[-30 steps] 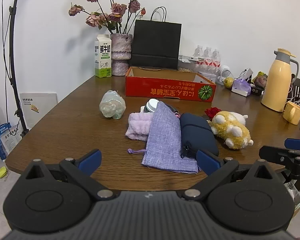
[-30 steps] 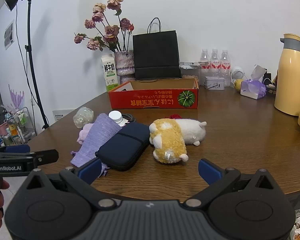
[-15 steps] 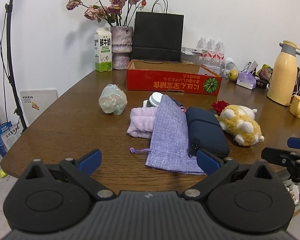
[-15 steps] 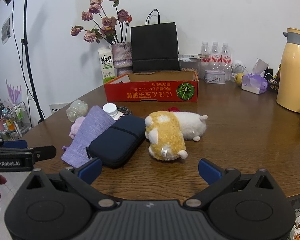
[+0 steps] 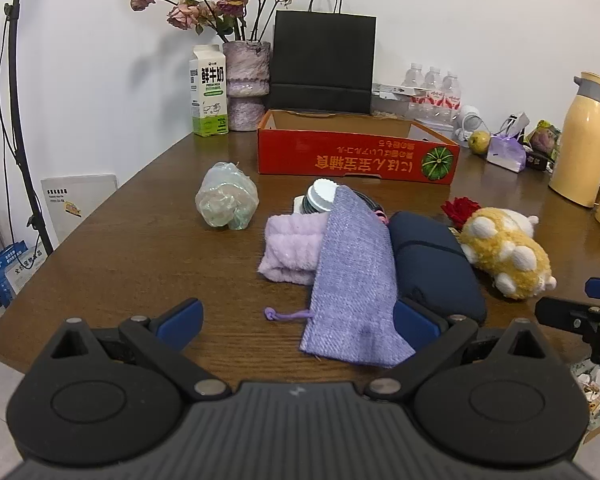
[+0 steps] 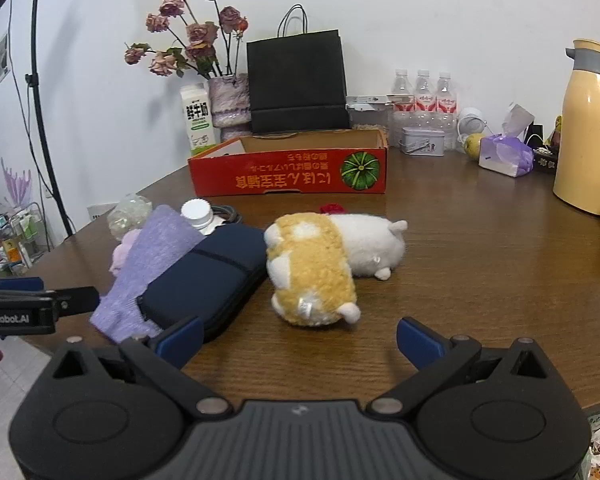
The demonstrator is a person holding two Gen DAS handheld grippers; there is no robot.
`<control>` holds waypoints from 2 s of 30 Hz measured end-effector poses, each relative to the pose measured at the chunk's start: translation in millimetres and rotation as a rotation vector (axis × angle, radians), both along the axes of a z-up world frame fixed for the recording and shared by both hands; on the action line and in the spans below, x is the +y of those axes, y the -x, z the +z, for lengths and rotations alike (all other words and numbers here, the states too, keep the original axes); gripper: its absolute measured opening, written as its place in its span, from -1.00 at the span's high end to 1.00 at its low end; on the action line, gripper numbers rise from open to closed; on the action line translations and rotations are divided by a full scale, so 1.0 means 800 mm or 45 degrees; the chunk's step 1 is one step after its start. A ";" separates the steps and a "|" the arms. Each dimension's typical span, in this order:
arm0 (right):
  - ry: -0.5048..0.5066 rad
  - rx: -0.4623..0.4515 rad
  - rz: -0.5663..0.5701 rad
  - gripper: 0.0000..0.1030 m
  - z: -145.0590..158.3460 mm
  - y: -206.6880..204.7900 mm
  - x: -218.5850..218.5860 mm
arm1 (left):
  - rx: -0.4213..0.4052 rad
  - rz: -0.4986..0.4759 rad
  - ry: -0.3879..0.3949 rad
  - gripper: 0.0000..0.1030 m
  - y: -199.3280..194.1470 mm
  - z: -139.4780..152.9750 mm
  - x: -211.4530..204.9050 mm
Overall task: Organize objects
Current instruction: 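Move the right tool to the plush toy and close on it, then grasp the navy blue pouch with the left tool while the right holds the plush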
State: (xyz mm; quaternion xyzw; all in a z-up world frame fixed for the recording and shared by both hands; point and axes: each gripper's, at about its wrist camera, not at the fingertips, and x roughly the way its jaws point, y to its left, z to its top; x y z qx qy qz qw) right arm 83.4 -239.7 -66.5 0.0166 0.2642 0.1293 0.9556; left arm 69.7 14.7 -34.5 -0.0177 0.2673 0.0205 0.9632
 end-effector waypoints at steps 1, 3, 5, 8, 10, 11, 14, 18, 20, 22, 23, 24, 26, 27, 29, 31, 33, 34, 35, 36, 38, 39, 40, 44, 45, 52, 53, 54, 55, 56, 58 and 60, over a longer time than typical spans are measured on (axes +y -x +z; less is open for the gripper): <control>0.001 -0.005 -0.006 -1.00 -0.001 -0.002 -0.001 | -0.001 0.005 -0.001 -1.00 -0.003 0.000 0.001; 0.007 -0.014 -0.019 -1.00 -0.001 -0.008 -0.003 | -0.003 0.009 -0.001 -1.00 -0.007 0.001 0.002; 0.001 -0.012 -0.029 -1.00 -0.003 -0.014 -0.007 | -0.007 0.016 -0.005 -1.00 -0.012 0.001 0.002; 0.001 -0.010 -0.050 -1.00 -0.006 -0.024 -0.013 | -0.002 0.027 -0.006 -1.00 -0.019 0.001 0.004; 0.001 -0.007 -0.055 -1.00 -0.009 -0.031 -0.015 | 0.001 0.032 -0.005 -1.00 -0.021 0.000 0.007; -0.001 -0.007 -0.054 -1.00 -0.010 -0.034 -0.015 | 0.001 0.035 -0.005 -1.00 -0.022 0.000 0.008; -0.009 -0.028 -0.026 -0.97 -0.009 -0.043 -0.012 | 0.003 0.048 -0.005 -1.00 -0.024 0.001 0.010; -0.028 -0.034 0.036 -0.73 -0.011 -0.063 -0.003 | 0.005 0.056 -0.006 -1.00 -0.024 0.002 0.011; -0.057 -0.010 0.049 -0.62 -0.015 -0.075 -0.001 | 0.005 0.058 -0.012 -1.00 -0.023 0.002 0.011; -0.076 0.019 0.049 -0.36 -0.019 -0.086 0.000 | 0.009 0.060 -0.017 -1.00 -0.023 0.002 0.011; -0.087 0.037 0.054 -0.29 -0.022 -0.092 0.001 | 0.011 0.062 -0.019 -1.00 -0.023 0.002 0.011; -0.092 0.050 0.065 -0.13 -0.023 -0.094 0.003 | 0.013 0.063 -0.020 -1.00 -0.023 0.002 0.011; -0.090 0.055 0.071 -0.03 -0.025 -0.096 0.005 | 0.014 0.065 -0.020 -1.00 -0.023 0.003 0.011; -0.093 0.047 0.072 0.00 -0.025 -0.095 0.005 | 0.015 0.064 -0.020 -1.00 -0.023 0.003 0.011; -0.112 0.025 0.073 0.04 -0.025 -0.092 0.001 | 0.015 0.053 -0.022 -1.00 -0.024 0.003 0.010; -0.134 -0.017 0.065 0.06 -0.023 -0.086 -0.005 | 0.023 0.033 -0.026 -1.00 -0.024 0.003 0.005; -0.107 -0.068 0.047 0.06 -0.020 -0.079 -0.008 | 0.032 0.012 -0.025 -1.00 -0.025 0.004 0.001; -0.090 -0.107 0.041 0.07 -0.018 -0.073 -0.009 | 0.033 -0.001 -0.023 -1.00 -0.025 0.004 -0.002; -0.086 -0.128 0.041 0.07 -0.016 -0.070 -0.009 | 0.033 -0.011 -0.022 -1.00 -0.025 0.005 -0.004; -0.084 -0.142 0.044 0.07 -0.014 -0.067 -0.010 | 0.034 -0.018 -0.023 -1.00 -0.025 0.006 -0.007; -0.080 -0.166 0.038 0.07 -0.010 -0.063 -0.013 | 0.035 -0.030 -0.030 -1.00 -0.026 0.009 -0.014; -0.081 -0.173 0.035 0.07 -0.009 -0.061 -0.014 | 0.036 -0.039 -0.028 -1.00 -0.027 0.010 -0.017; -0.084 -0.177 0.033 0.07 -0.008 -0.059 -0.016 | 0.038 -0.050 -0.023 -1.00 -0.027 0.012 -0.020; -0.103 -0.196 0.018 0.07 -0.004 -0.051 -0.027 | 0.049 -0.091 -0.023 -1.00 -0.033 0.019 -0.035; -0.106 -0.201 0.013 0.07 -0.004 -0.048 -0.030 | 0.050 -0.101 -0.026 -1.00 -0.035 0.021 -0.040; -0.107 -0.226 -0.025 0.07 -0.003 -0.039 -0.051 | 0.049 -0.201 -0.091 -1.00 -0.052 0.033 -0.081; -0.108 -0.228 -0.029 0.07 -0.003 -0.038 -0.054 | 0.063 -0.219 -0.106 -1.00 -0.058 0.033 -0.089; -0.107 -0.229 -0.031 0.07 -0.003 -0.037 -0.056 | 0.082 -0.238 -0.115 -1.00 -0.064 0.033 -0.096; -0.107 -0.230 -0.032 0.07 -0.003 -0.037 -0.058 | 0.097 -0.252 -0.116 -1.00 -0.068 0.032 -0.100; -0.105 -0.231 -0.032 0.07 -0.004 -0.036 -0.060 | 0.113 -0.266 -0.115 -1.00 -0.074 0.031 -0.106; -0.103 -0.232 -0.032 0.07 -0.005 -0.035 -0.064 | 0.127 -0.285 -0.128 -1.00 -0.084 0.029 -0.118; -0.105 -0.233 -0.040 0.07 -0.006 -0.034 -0.070 | 0.128 -0.295 -0.143 -1.00 -0.091 0.027 -0.128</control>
